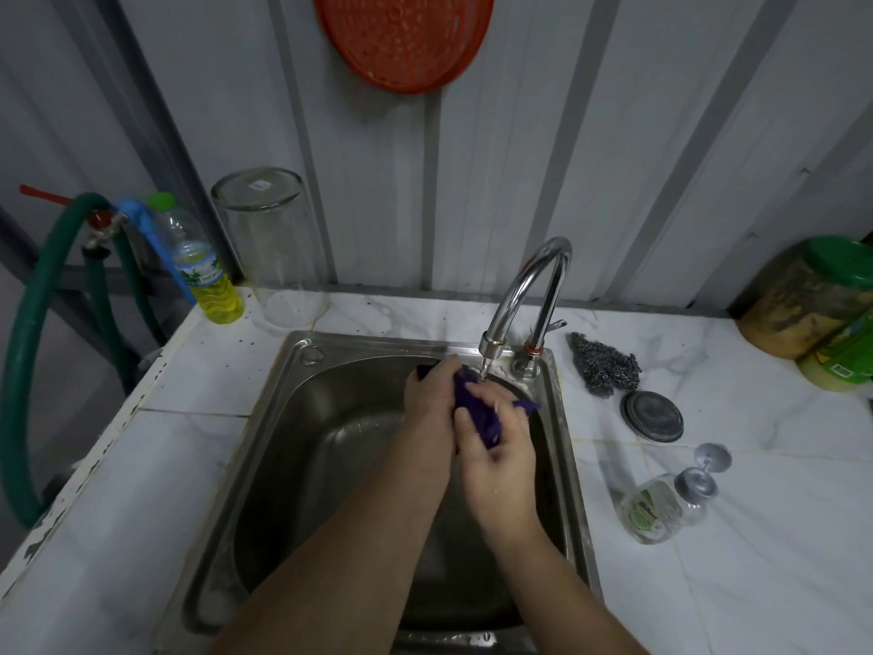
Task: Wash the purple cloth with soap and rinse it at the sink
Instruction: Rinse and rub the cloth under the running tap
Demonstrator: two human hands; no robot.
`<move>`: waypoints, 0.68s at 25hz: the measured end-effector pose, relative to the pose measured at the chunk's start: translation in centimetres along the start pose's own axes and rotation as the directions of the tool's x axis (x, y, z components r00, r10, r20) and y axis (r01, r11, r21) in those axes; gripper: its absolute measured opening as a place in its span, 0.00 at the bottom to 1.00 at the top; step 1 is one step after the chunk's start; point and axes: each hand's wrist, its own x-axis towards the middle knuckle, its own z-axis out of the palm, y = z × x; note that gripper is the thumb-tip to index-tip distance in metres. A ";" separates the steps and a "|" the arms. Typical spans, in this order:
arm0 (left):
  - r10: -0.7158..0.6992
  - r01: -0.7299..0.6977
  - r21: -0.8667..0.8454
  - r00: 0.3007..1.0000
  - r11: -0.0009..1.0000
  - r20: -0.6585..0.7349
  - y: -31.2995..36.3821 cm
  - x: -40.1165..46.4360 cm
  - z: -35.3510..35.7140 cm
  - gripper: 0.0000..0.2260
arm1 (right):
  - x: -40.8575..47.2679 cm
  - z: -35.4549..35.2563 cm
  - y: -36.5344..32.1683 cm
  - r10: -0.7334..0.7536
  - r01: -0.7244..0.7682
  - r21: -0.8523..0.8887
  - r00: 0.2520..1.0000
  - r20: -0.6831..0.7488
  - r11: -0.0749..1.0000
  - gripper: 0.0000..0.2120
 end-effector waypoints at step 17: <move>-0.089 0.091 -0.046 0.995 0.995 0.046 -2.1 -2.1 -0.9 0.13 | 7.6 0.4 0.7 0.520 -0.517 0.049 0.850 -0.083 0.854 0.10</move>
